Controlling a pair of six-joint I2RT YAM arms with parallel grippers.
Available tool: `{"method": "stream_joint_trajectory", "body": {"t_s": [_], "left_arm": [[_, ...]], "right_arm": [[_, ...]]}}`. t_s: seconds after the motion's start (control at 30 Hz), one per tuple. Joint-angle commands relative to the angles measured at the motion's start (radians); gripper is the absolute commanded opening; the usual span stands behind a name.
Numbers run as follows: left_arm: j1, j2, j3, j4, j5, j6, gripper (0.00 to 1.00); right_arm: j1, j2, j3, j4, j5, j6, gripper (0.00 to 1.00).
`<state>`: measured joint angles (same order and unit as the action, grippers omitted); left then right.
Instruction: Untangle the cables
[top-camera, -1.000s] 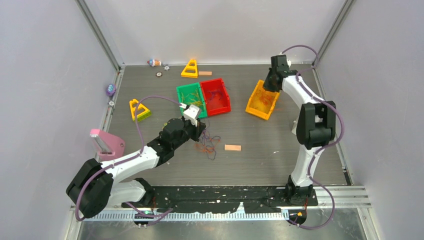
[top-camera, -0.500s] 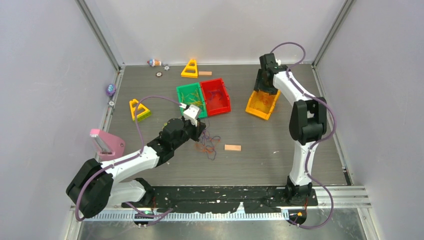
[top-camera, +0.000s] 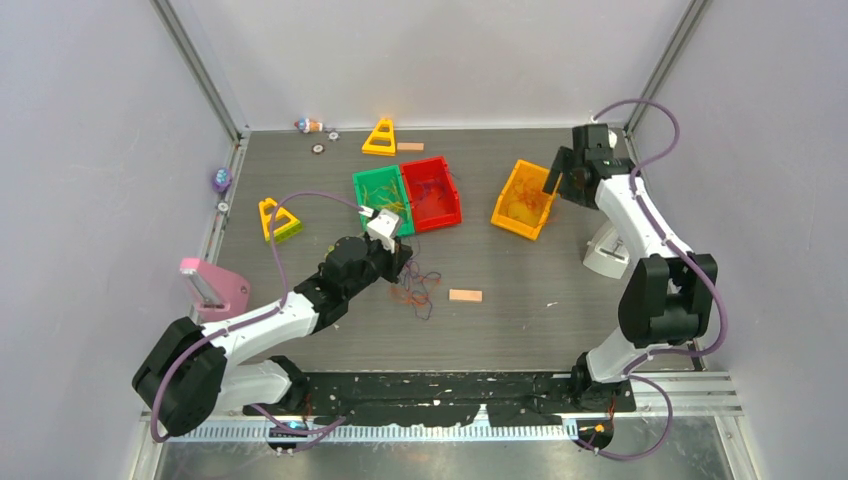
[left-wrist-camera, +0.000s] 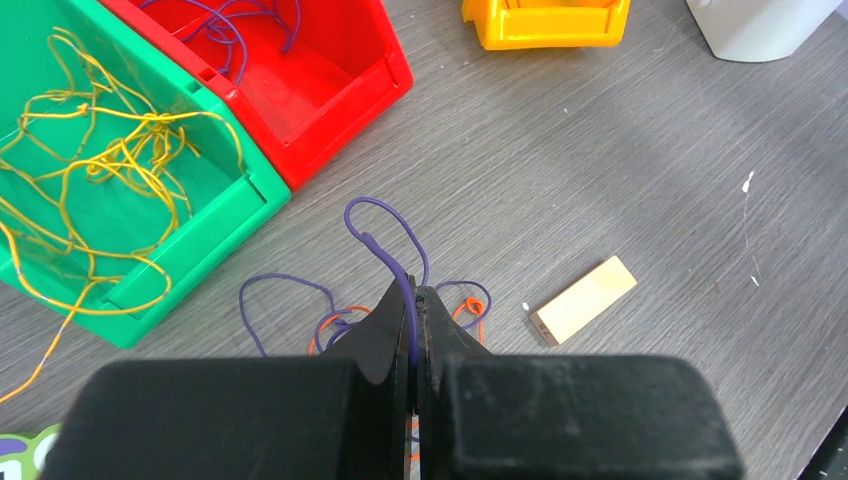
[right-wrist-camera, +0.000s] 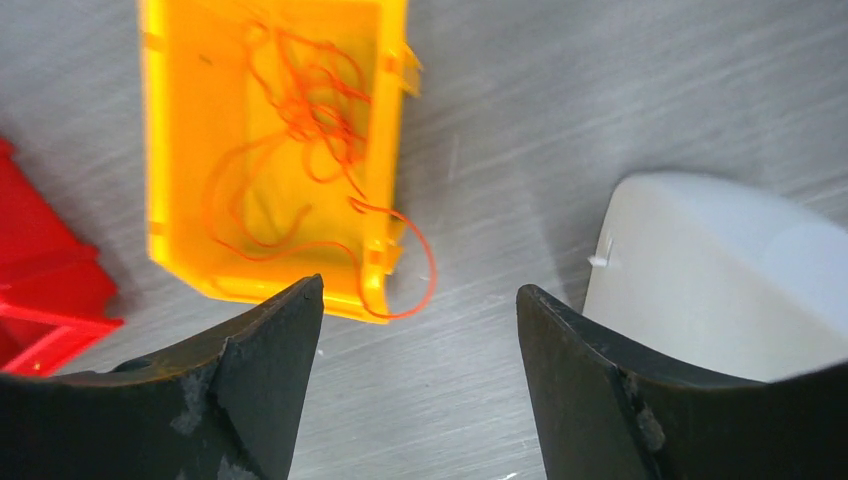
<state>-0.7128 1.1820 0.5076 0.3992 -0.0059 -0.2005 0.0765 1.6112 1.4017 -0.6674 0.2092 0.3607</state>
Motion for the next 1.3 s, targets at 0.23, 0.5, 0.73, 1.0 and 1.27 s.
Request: {"method": "stream_joint_trajectory", "body": {"t_s": [0.23,0.5,0.73,1.0,1.27], "left_arm": [[-0.001,-0.027,-0.002,0.052,0.019,0.012,0.00],[-0.001,-0.025,-0.004,0.055,0.014,0.016,0.00],[-0.001,-0.024,-0.002,0.055,0.014,0.016,0.00],[-0.001,-0.020,0.000,0.054,0.017,0.016,0.00],[-0.001,-0.034,-0.007,0.051,0.030,0.028,0.00]], "right_arm": [[-0.037,0.008,-0.178,0.195,-0.158,0.040,0.57],[-0.037,0.040,-0.151,0.228,-0.211,0.063,0.13],[-0.032,0.072,-0.116,0.238,-0.258,0.062,0.05],[0.010,0.220,0.030,0.229,-0.198,0.045,0.05],[0.087,0.465,0.262,0.141,-0.005,0.024,0.06]]}}
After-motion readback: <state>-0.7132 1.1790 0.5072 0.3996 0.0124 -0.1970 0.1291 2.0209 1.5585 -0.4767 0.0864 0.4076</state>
